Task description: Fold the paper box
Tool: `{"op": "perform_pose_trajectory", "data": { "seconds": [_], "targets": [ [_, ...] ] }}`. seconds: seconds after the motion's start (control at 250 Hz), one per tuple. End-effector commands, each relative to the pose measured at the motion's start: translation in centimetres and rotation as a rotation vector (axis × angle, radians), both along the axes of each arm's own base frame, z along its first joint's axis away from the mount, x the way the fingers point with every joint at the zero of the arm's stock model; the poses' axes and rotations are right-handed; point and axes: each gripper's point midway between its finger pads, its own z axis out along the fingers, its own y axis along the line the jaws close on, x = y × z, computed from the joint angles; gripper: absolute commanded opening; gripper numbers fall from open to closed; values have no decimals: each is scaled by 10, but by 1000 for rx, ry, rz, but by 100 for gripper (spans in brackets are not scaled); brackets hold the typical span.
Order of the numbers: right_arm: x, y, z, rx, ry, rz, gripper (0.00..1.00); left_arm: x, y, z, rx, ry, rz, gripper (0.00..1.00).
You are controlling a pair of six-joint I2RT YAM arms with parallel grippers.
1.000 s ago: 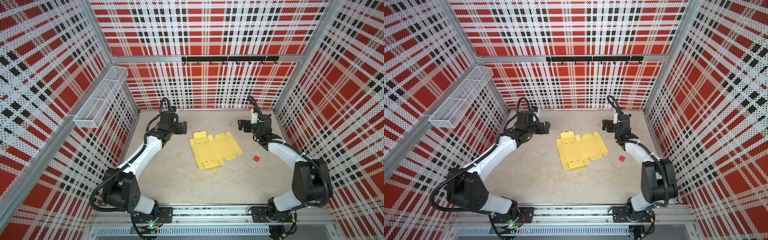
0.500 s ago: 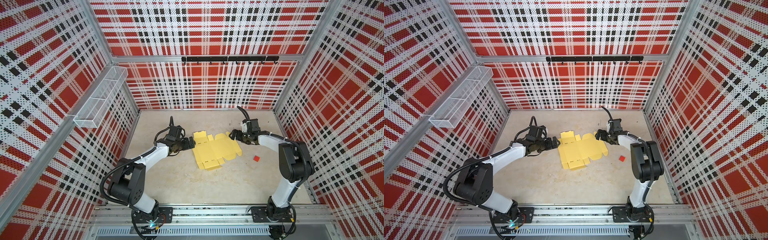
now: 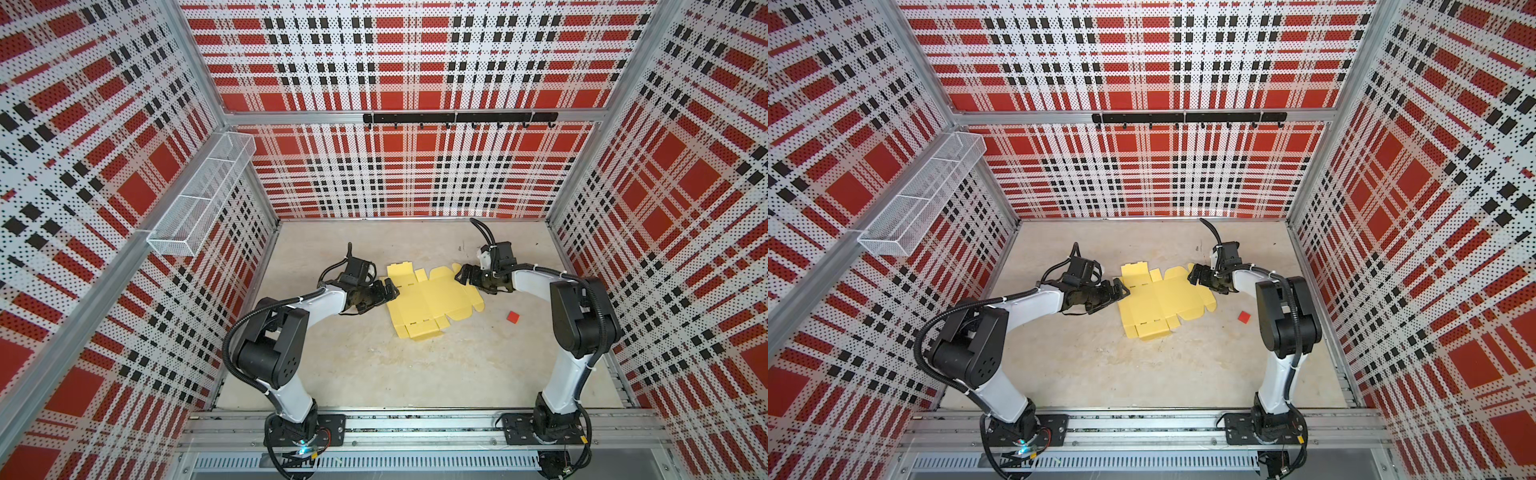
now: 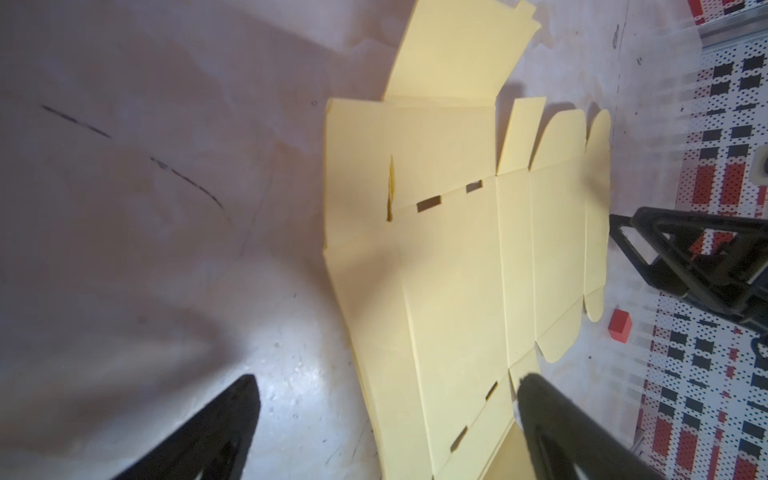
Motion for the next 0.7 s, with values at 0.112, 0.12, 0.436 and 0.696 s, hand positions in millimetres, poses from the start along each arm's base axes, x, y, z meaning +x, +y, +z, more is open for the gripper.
{"op": "perform_pose_trajectory", "data": {
  "seconds": [0.112,0.12,0.436,0.696],
  "targets": [
    [-17,12,-9,12,27,32,95,14,-8,7,-29,-14,7,100],
    [-18,12,-9,12,26,32,95,14,-8,7,-29,-14,8,100],
    [-51,27,-10,14,59,36,95,16,10,3,-36,-17,44,100],
    [-72,40,-9,28,68,32,95,13,10,3,-56,-4,40,95]
  ]
}}
